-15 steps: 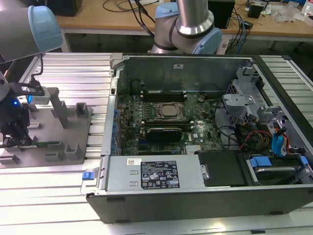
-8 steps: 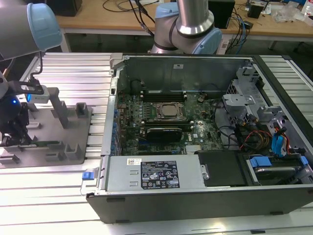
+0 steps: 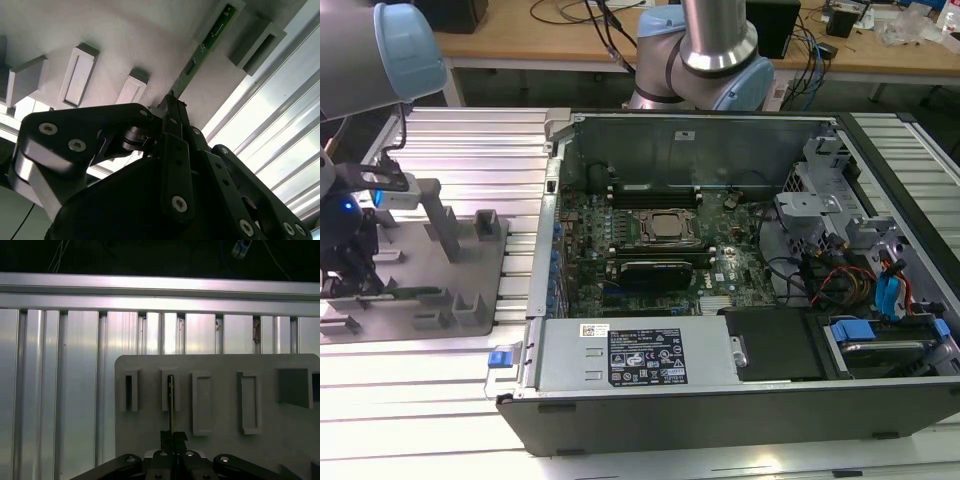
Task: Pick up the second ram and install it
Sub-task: 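Pick up the second ram and move it above second insertion slot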
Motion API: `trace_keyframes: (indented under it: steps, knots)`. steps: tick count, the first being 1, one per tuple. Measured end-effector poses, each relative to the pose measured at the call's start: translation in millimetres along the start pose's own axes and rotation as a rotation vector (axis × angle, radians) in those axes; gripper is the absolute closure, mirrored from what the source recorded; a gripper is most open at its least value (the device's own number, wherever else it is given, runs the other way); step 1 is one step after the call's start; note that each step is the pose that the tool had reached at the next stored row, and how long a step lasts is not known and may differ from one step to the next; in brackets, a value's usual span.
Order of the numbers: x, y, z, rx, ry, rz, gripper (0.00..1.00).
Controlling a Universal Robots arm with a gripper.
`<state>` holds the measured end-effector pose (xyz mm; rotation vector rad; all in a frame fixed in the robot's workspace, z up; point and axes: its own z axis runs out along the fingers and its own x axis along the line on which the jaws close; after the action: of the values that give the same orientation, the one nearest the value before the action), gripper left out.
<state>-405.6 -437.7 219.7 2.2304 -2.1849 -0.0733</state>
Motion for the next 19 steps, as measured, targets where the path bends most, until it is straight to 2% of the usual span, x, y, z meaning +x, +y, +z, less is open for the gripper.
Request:
trace_keyframes:
  steps: [3,7,10,13,15,17,18,19]
  knots:
    - [-0.6,0.4,-8.3,0.0001,0.0021,0.0,0.91]
    - [-1.7,1.1,-23.7,-0.0001,0.0092,0.001,0.91]
    - [-2.7,1.9,-43.1,-0.0002,0.0158,0.001,0.91]
    - [-3.2,2.5,-55.5,-0.0002,0.0175,0.001,0.91]
    - [-3.6,3.1,-68.4,-0.0002,0.0186,0.001,0.91]
    - [-3.7,3.4,-76.0,-0.0003,0.019,0.001,0.91]
    - [-4.0,3.9,-87.1,-0.0004,0.0194,0.001,0.91]
    - [-4.2,4.3,-94.8,-0.0002,0.0194,0.001,0.91]
